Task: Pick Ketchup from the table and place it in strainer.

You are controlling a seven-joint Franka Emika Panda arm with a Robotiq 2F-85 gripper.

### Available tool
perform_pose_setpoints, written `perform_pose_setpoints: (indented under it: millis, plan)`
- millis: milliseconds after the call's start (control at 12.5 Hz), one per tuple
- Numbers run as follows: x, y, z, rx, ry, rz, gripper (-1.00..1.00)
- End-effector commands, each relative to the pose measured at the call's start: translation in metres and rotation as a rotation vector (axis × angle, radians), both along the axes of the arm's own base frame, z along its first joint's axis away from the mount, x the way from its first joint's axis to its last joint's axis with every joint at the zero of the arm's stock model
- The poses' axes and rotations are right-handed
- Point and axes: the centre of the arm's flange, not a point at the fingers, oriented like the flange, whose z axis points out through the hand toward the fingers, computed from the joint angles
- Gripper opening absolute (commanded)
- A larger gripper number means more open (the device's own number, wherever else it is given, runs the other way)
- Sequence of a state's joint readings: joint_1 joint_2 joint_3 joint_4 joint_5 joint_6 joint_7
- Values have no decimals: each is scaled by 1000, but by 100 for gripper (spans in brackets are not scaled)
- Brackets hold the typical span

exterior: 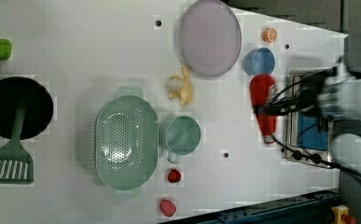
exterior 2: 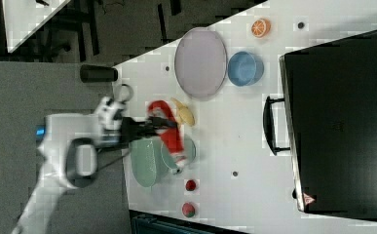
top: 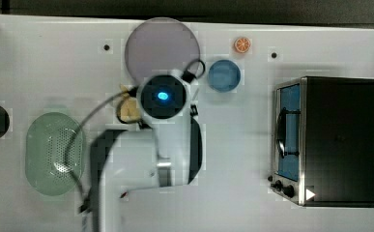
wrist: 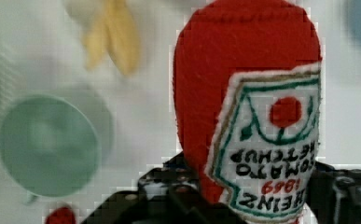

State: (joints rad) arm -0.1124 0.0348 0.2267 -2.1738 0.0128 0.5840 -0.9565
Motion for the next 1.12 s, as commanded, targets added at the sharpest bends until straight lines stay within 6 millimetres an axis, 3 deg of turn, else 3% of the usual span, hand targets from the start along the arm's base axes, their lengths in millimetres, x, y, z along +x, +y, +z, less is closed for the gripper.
perform_pose_setpoints:
  millis: [80, 320, 720, 880, 1120]
  plan:
    - [-8, 64, 63, -15, -43, 41, 21]
    - [-29, 137, 62, -21, -34, -110, 21]
    - [-64, 252, 23, 34, -9, -303, 21]
    - [-73, 287, -1, 88, 10, -368, 21]
    - [-82, 316, -45, 122, 51, -381, 21]
